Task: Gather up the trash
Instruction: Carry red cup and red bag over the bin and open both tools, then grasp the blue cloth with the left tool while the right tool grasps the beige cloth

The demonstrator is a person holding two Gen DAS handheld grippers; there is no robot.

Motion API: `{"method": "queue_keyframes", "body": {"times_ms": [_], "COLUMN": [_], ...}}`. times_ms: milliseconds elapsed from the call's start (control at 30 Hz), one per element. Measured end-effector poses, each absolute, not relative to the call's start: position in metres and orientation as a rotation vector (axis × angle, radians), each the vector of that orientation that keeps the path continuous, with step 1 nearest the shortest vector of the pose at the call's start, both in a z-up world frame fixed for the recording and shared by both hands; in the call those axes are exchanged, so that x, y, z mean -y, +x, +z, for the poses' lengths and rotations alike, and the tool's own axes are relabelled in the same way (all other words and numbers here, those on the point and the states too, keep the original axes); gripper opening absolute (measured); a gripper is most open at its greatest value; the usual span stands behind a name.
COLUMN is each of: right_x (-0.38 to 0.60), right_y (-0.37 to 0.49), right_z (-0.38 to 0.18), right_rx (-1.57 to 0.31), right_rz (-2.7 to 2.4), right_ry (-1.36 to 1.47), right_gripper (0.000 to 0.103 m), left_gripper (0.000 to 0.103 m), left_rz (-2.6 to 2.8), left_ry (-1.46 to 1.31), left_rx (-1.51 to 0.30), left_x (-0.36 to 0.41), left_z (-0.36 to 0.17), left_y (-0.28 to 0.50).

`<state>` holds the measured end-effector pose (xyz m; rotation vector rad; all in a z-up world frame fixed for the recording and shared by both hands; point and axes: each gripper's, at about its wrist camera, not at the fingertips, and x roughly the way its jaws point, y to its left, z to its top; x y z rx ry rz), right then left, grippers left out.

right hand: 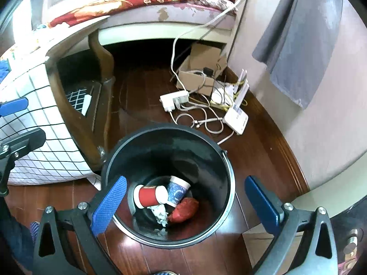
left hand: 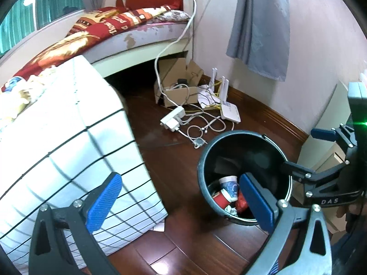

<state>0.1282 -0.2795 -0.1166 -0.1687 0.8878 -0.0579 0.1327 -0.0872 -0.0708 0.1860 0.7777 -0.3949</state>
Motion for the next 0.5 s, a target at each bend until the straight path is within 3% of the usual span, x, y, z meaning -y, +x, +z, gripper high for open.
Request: {"method": "queue_keyframes", "body": {"times_ms": [500], "right_x": [0.215], "right_y": [0.124], "right_z": [-0.059], "right_rx": [-0.728], "right_rz": [0.042], "right_ry": [-0.208], "right_gripper": [0.103], "left_gripper": [0.103], "left_rz": [-0.231], "left_ry": [0.109], "left_rx": [-0.691], "left_x": [0.014], "left_z": [-0.033], "left_y": [0.114]}}
